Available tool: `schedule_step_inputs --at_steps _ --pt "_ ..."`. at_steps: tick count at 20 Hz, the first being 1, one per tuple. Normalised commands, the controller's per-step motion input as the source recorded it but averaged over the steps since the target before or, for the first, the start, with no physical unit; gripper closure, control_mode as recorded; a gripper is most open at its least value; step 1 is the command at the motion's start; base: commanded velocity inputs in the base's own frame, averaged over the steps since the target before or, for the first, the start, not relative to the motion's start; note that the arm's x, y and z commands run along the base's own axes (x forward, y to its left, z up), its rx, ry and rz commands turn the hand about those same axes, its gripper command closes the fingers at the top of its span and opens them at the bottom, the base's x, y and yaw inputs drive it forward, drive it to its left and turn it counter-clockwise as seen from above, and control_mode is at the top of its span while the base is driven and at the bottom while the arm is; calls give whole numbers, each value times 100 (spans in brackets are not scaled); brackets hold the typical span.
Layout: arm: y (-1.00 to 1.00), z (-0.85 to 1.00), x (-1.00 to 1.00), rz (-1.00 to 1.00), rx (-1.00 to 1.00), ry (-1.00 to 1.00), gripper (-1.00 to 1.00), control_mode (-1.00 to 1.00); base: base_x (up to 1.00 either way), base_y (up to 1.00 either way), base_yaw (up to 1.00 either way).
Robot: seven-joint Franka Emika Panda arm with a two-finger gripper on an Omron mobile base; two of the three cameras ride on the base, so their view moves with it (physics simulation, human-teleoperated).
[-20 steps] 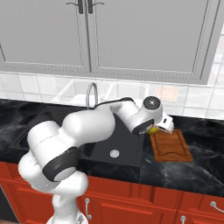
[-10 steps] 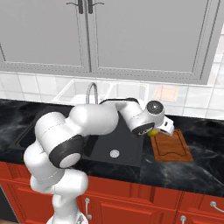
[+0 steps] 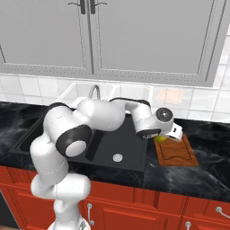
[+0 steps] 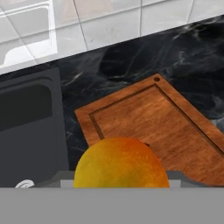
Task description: Pick the mango from the sink and place it on the cutting board to airdry. Then turn off the sink faucet.
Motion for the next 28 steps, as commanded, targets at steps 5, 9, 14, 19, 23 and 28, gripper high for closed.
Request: schedule_step_inputs --at_steps 5,9,14,19,23,28 --pt "-9 0 0 0 0 0 100 -100 0 0 0" --pt "-7 0 1 0 1 0 100 -100 0 0 0" --pt "-9 -3 6 0 0 1 100 -100 0 0 0" --pt "-4 -15 14 0 1 6 100 -100 0 0 0" --pt "-4 -22 14 0 0 7 100 -100 0 0 0" --pt "-2 -27 16 0 0 9 100 -100 0 0 0"
